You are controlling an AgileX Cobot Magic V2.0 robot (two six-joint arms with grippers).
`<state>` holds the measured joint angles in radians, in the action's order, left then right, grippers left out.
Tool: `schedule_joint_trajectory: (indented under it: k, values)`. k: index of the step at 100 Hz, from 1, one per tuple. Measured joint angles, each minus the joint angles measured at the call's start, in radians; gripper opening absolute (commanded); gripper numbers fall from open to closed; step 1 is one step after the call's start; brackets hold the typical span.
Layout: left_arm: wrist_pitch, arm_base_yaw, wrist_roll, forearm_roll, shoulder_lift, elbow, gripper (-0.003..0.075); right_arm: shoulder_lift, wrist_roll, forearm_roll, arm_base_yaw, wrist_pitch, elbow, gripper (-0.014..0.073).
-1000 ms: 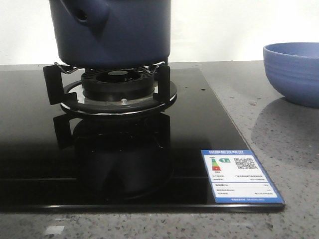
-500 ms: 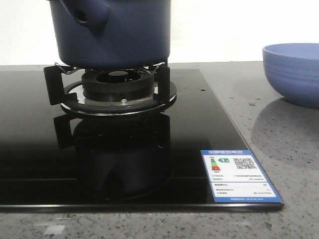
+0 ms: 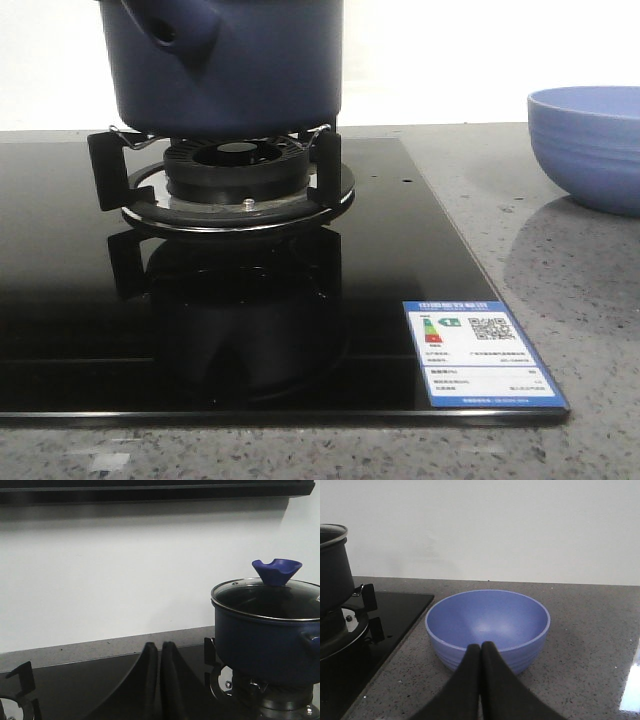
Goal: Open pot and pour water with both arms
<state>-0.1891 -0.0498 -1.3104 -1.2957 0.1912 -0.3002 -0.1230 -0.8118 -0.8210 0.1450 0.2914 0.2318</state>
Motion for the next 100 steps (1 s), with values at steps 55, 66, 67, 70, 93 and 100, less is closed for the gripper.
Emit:
schedule_joint_trajectory:
  k: [55, 66, 67, 70, 93, 100]
  values:
    - [0.000, 0.000, 0.000, 0.000, 0.000, 0.001, -0.0020, 0.000, 0.014, -0.081, 0.000, 0.008, -0.002, -0.0063]
    - [0.000, 0.000, 0.000, 0.000, 0.000, 0.001, -0.0020, 0.000, 0.014, -0.081, 0.000, 0.008, -0.002, -0.0063]
    - [0.000, 0.000, 0.000, 0.000, 0.000, 0.001, -0.0020, 0.000, 0.014, -0.081, 0.000, 0.008, -0.002, -0.0063]
    - [0.003, 0.000, 0.000, 0.005, 0.000, 0.001, -0.0020, 0.000, 0.014, -0.081, 0.000, 0.008, -0.002, -0.0063]
    - [0.092, 0.000, 0.636, 0.535, 0.000, 0.052, -0.0020, 0.000, 0.014, -0.081, 0.000, 0.008, -0.002, -0.0063]
    - [0.137, 0.000, 0.947, 0.807, -0.002, 0.101, -0.0020, 0.000, 0.014, -0.081, 0.000, 0.008, -0.002, -0.0063]
